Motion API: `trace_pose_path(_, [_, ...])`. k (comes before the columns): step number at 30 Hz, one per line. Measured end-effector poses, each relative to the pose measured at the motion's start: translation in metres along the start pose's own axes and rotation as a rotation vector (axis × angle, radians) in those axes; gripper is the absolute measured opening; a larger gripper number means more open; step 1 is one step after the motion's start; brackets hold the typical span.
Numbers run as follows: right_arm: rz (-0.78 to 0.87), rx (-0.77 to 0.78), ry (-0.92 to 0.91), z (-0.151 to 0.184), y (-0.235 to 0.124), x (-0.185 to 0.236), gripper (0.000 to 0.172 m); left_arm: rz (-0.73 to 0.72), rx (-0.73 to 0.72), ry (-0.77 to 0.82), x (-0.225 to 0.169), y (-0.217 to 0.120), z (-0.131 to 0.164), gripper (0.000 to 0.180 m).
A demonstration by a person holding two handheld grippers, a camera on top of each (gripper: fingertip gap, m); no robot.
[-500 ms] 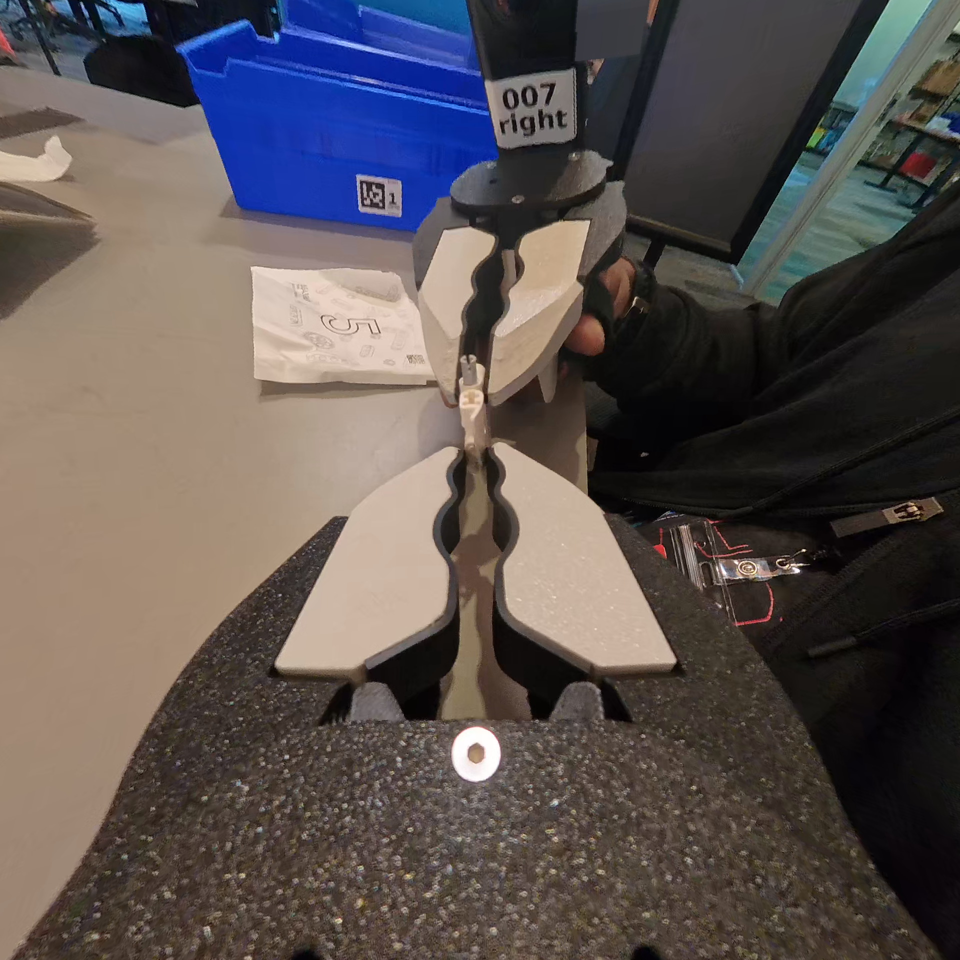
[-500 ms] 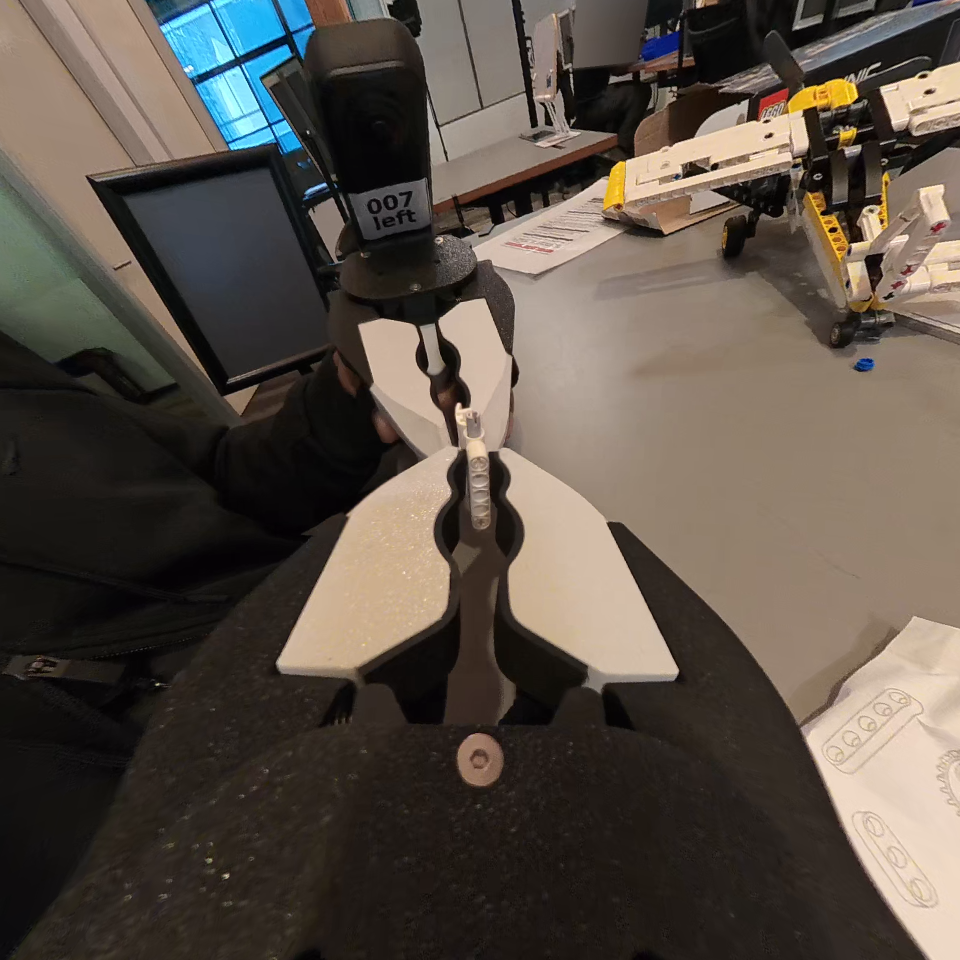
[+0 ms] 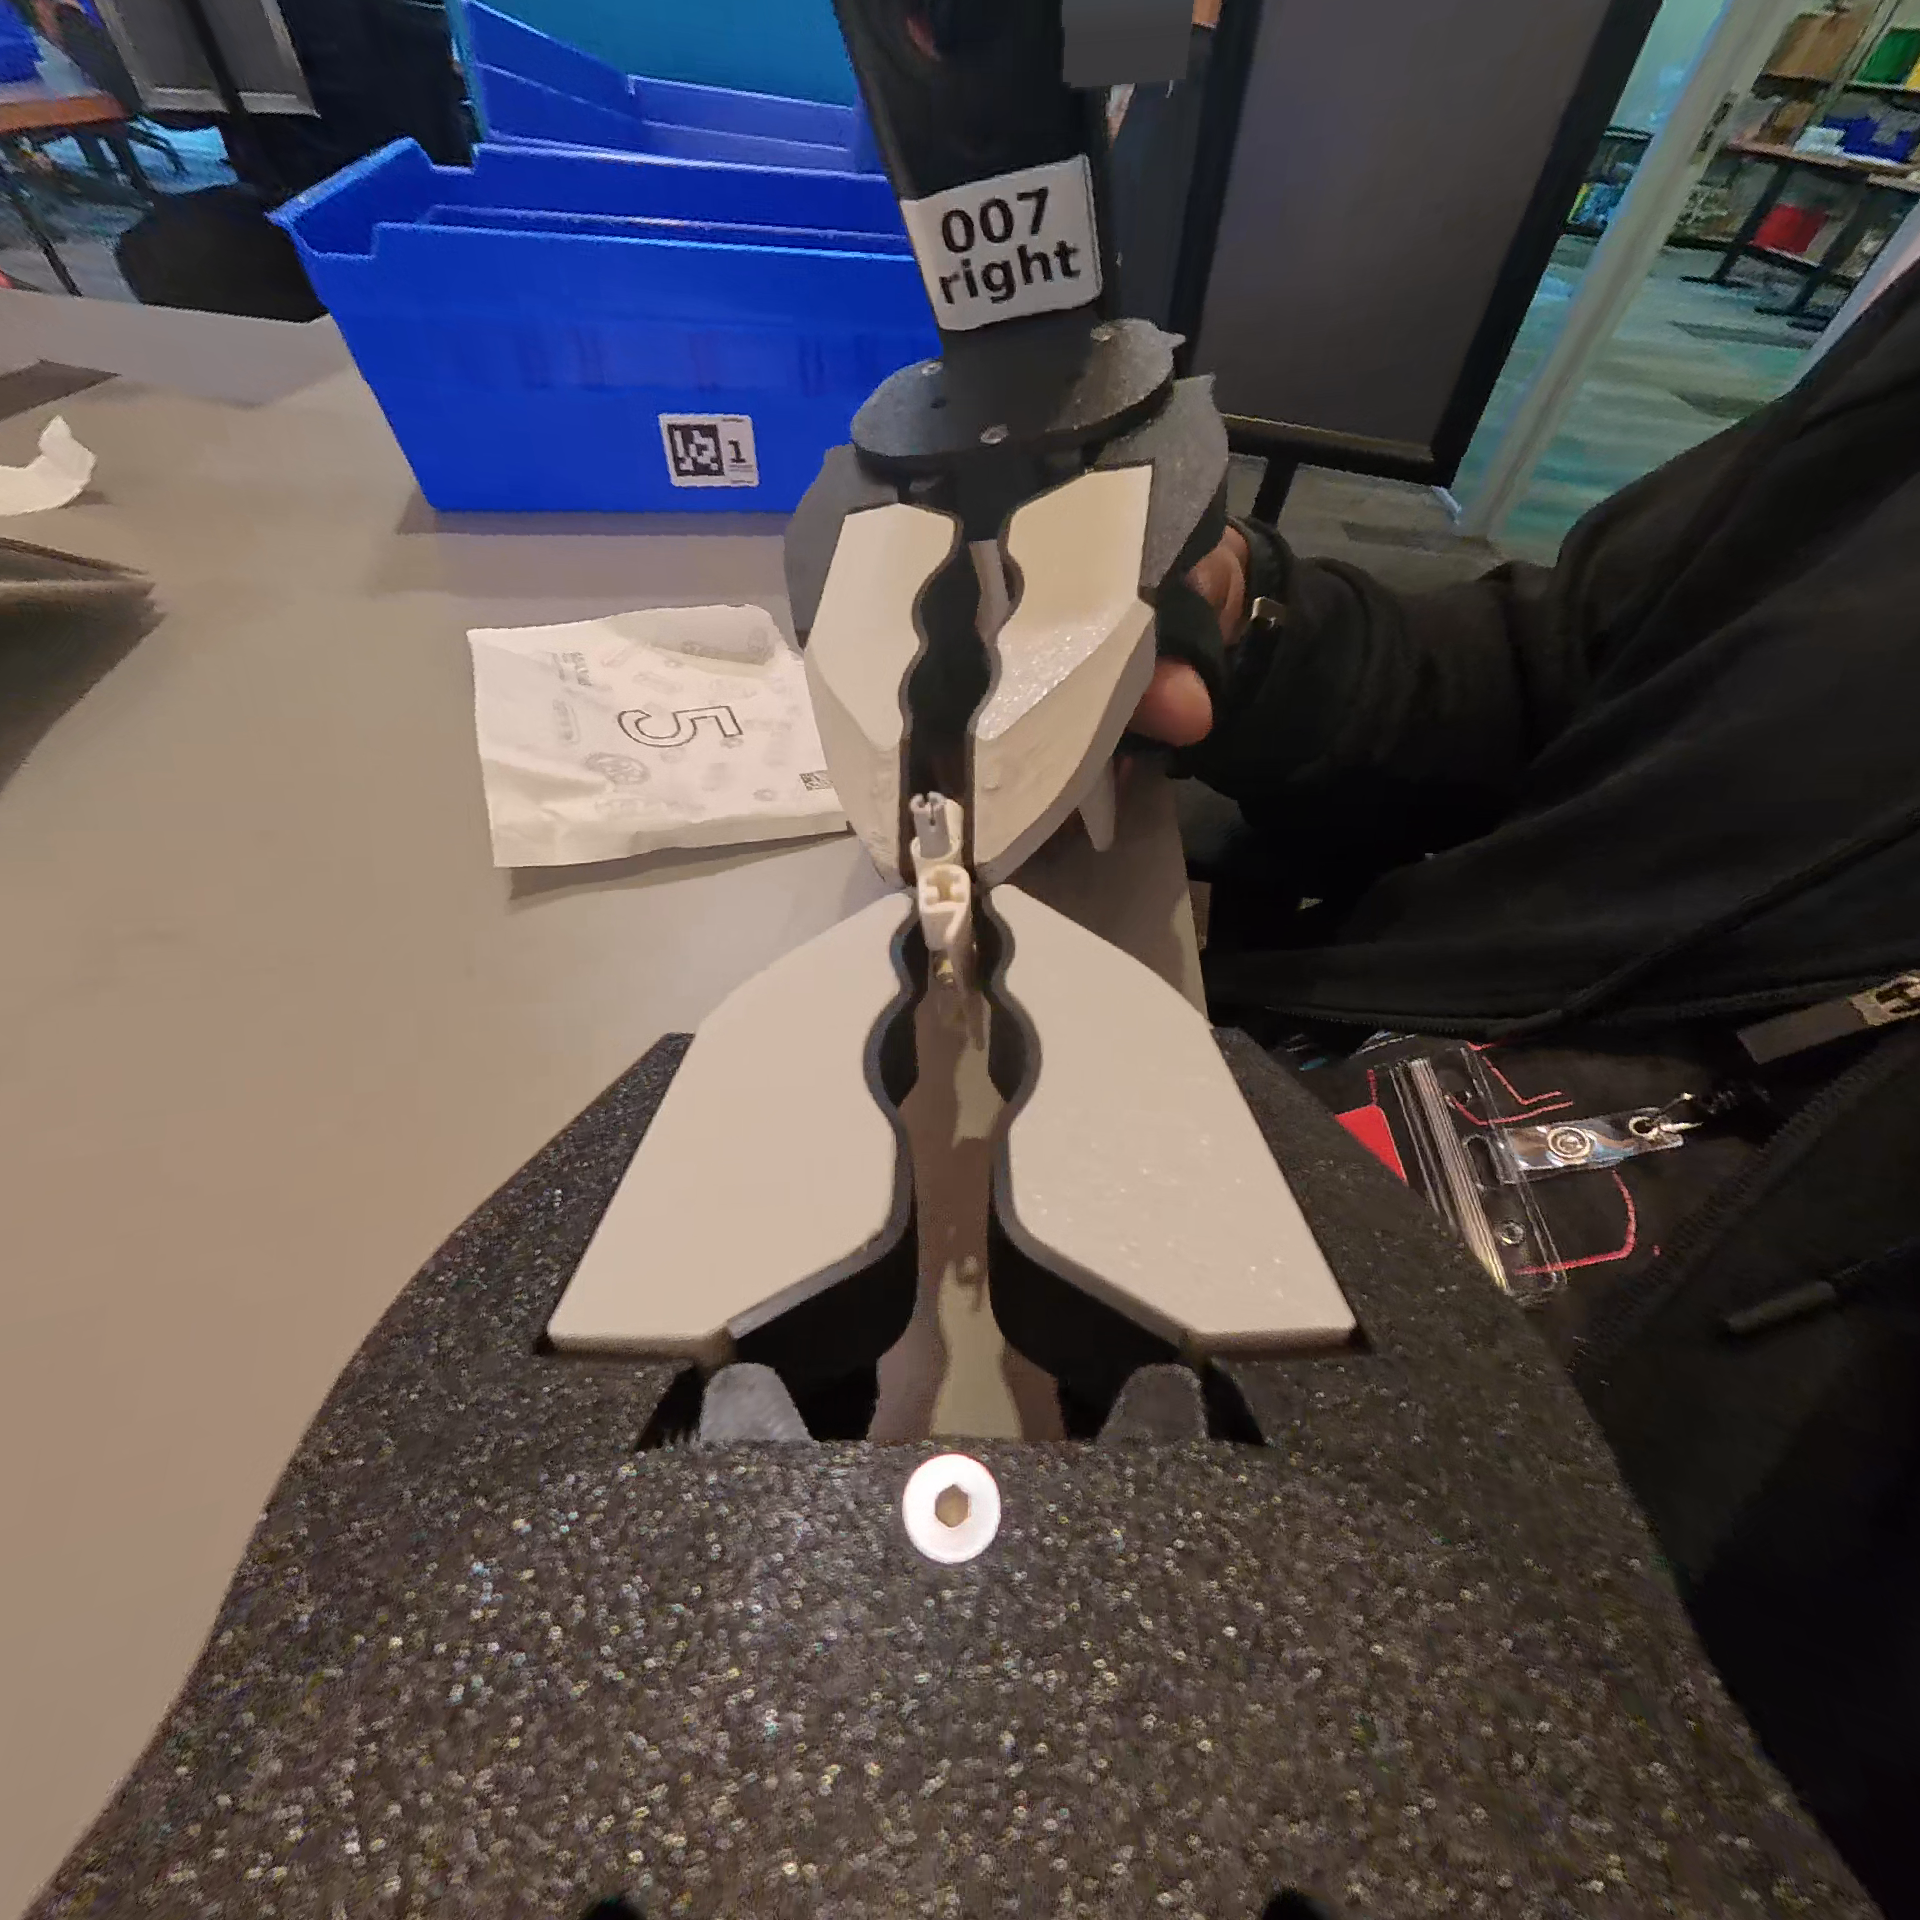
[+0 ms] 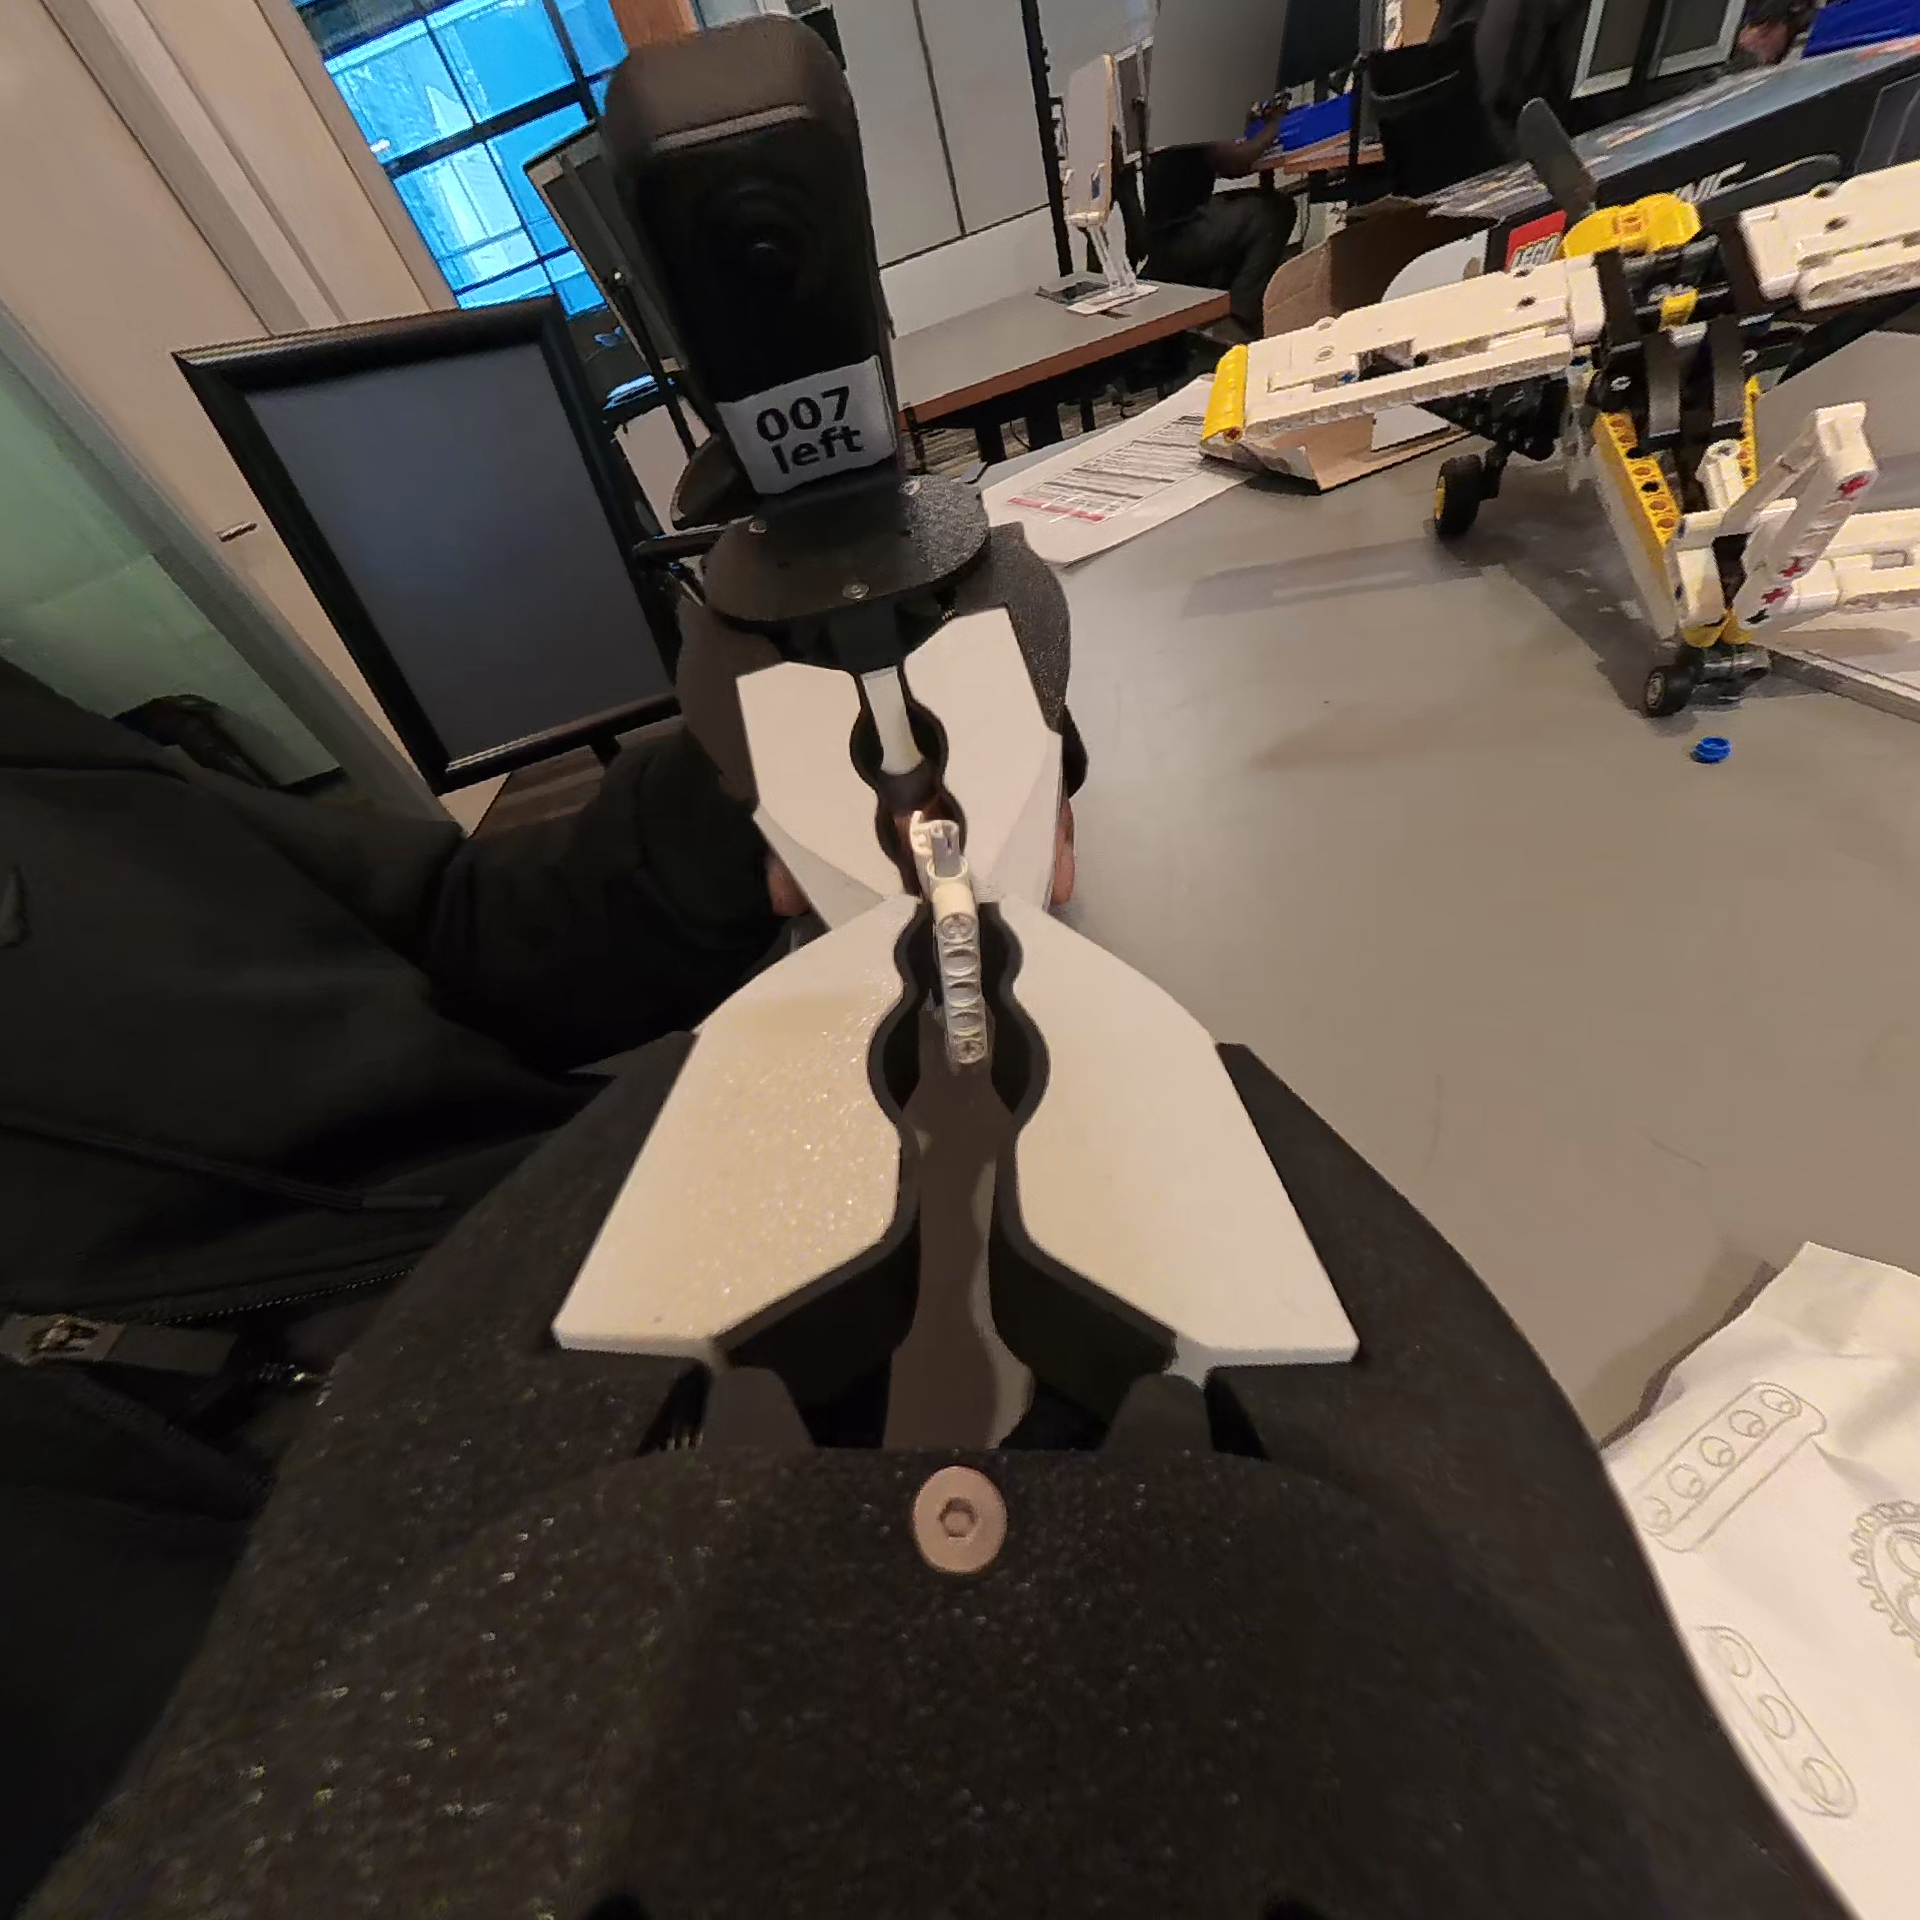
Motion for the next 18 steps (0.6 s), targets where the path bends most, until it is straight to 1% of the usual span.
trace_pose_path(3, [-0.013, 0.009, -0.005, 0.0, 0.001, -0.001, 0.009, 0.014, 0.012, -0.014, 0.002, 0.0, 0.0, 0.008])
trace_pose_path(5, [-0.02, 0.022, -0.016, -0.001, 0.003, -0.003, 0.009, 0.003, 0.03, 0.013, 0.003, -0.001, 0.0, 0.008])
trace_pose_path(9, [-0.009, 0.003, -0.024, -0.004, 0.004, -0.007, 0.008, -0.008, -0.018, -0.039, 0.009, -0.004, -0.001, 0.008])
trace_pose_path(12, [-0.008, -0.021, 0.024, -0.004, 0.005, -0.01, 0.009, -0.022, -0.05, -0.047, 0.011, -0.007, -0.002, 0.008])
trace_pose_path(18, [-0.018, -0.024, 0.071, -0.004, 0.005, -0.014, 0.008, 0.005, -0.09, -0.111, 0.017, -0.011, -0.002, 0.008])
Point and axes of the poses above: each gripper's, where its closed fingertips meet, y out along the fingers, z out of its underside, x = y × z across the jaws, the point moved 10 cm from there along -y, back along the fingers, and after that the axes turned 10 degrees about -x, right-handed, at the moved point
